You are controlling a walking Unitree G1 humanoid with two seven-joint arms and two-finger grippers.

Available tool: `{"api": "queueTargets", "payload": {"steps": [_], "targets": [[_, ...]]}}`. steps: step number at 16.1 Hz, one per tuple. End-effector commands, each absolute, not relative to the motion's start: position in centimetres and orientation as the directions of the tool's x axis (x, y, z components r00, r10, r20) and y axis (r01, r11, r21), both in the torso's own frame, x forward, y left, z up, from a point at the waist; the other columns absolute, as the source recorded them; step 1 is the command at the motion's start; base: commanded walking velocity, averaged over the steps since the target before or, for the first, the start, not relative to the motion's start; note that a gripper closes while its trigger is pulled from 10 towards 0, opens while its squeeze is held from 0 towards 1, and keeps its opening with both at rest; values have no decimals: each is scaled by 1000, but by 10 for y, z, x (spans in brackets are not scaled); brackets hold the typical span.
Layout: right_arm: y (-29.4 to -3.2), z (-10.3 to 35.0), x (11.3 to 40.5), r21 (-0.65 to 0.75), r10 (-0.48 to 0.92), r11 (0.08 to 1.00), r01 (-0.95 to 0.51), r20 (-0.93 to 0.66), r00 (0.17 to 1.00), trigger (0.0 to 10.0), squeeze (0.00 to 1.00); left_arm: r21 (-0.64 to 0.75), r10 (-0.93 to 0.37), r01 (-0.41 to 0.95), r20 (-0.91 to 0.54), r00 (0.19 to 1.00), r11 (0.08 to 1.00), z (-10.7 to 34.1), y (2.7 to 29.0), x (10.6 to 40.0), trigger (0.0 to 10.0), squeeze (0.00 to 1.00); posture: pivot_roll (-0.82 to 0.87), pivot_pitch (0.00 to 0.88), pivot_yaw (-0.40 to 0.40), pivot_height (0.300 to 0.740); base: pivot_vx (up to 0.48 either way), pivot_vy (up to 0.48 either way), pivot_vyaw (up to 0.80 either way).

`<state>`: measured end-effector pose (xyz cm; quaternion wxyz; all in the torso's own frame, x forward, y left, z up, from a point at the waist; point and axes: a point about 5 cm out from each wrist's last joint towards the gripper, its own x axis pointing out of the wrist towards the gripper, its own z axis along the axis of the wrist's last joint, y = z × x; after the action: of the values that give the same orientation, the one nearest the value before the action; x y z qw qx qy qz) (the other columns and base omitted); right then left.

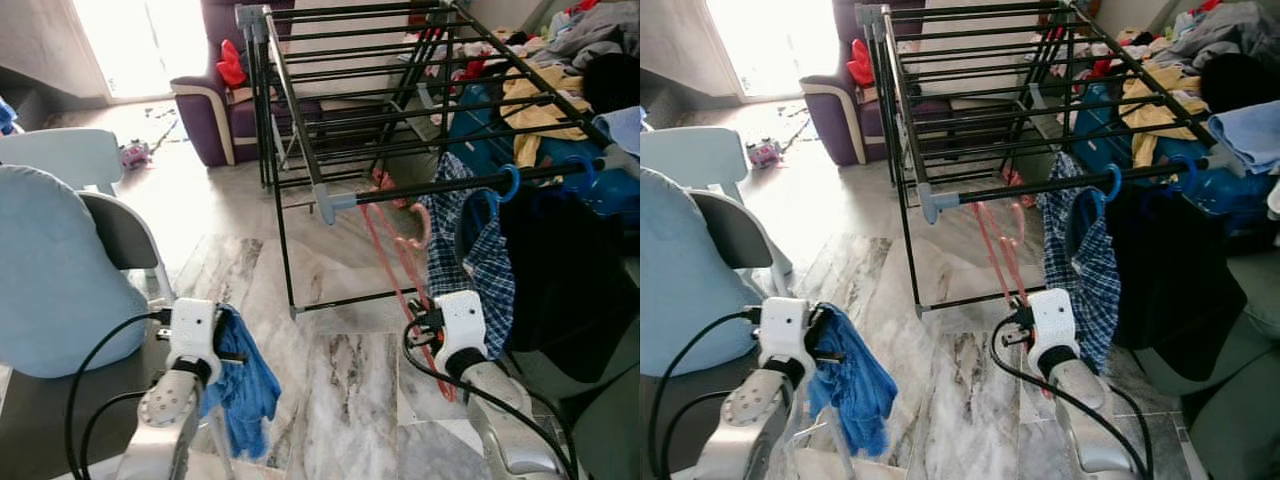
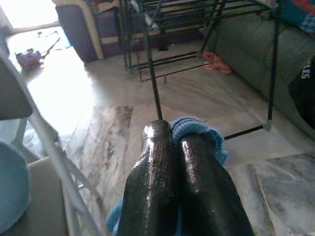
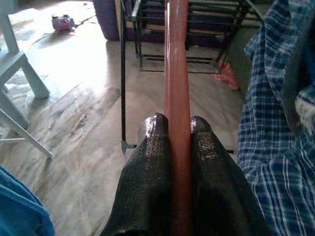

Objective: Hang hanger

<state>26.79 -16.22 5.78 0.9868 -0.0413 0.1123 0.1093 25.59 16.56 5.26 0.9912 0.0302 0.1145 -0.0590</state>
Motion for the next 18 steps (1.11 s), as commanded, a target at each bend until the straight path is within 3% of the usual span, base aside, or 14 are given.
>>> {"api": "queueTargets", "payload": {"steps": [1, 5, 10, 18], "targets": [[-159, 69, 273, -60, 203, 974, -219, -196, 959, 10000, 0, 71, -114, 131, -200, 973, 989, 59, 164, 258, 10000, 0, -105, 0, 30, 736, 0, 0, 0], [-158, 75, 279, -50, 181, 979, -196, -213, 960, 10000, 0, 64, -81, 95, -193, 978, 993, 63, 167, 260, 10000, 0, -91, 0, 22, 736, 0, 0, 0], [-153, 71, 286, 6, 150, 988, -153, -240, 959, 10000, 0, 58, -78, 92, -211, 974, 994, 55, 159, 254, 10000, 0, -81, 0, 31, 736, -266, 0, 0], [-163, 60, 310, -27, 65, 996, -79, -349, 935, 10000, 0, 81, -65, 83, -203, 977, 993, 53, 161, 280, 10000, 0, -118, 0, 41, 736, -321, 0, 0]]}}
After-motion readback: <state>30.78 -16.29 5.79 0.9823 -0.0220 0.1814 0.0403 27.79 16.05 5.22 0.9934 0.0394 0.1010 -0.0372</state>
